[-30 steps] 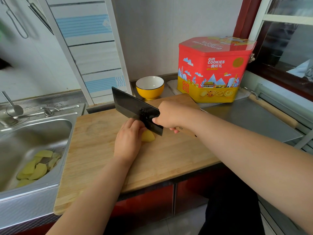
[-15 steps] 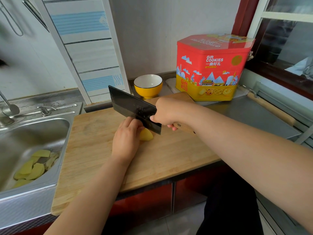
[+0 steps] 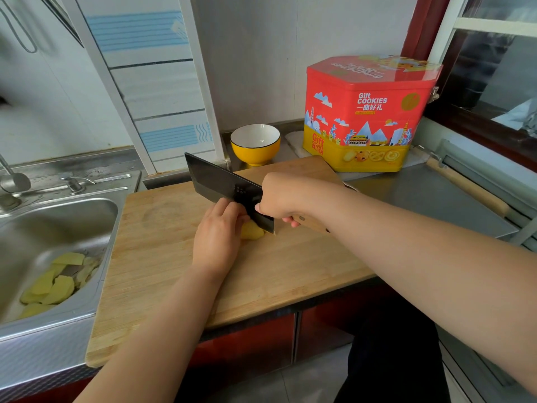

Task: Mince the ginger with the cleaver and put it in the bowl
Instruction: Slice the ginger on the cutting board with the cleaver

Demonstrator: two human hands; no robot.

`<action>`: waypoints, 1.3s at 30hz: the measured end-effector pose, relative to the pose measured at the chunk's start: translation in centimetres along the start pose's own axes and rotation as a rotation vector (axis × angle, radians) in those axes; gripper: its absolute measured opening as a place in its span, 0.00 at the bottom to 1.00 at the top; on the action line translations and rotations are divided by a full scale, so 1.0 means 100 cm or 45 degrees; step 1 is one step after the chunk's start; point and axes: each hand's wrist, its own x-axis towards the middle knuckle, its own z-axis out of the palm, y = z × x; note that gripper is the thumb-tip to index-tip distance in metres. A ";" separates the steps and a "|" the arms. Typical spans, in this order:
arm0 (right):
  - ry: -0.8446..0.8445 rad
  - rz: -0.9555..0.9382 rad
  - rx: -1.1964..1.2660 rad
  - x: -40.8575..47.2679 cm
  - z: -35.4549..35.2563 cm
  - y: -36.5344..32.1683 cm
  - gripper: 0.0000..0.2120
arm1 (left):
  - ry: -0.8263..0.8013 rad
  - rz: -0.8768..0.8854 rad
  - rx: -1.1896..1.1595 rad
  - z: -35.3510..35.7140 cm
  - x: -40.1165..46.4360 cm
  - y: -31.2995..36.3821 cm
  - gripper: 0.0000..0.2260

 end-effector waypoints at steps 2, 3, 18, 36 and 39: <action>0.013 0.000 0.017 0.002 0.002 0.001 0.16 | 0.005 0.004 0.005 0.000 0.000 0.000 0.03; 0.024 -0.002 0.028 0.002 0.003 0.001 0.16 | 0.006 0.005 0.006 0.000 0.000 0.000 0.03; 0.069 0.004 0.182 0.013 0.016 0.013 0.17 | -0.017 0.000 0.003 -0.003 -0.001 0.001 0.02; 0.181 -0.032 0.191 -0.002 0.000 0.023 0.22 | -0.042 -0.003 0.014 -0.006 -0.003 0.001 0.02; 0.207 -0.092 0.173 -0.007 -0.006 0.020 0.21 | -0.036 0.004 0.012 -0.006 -0.003 0.000 0.01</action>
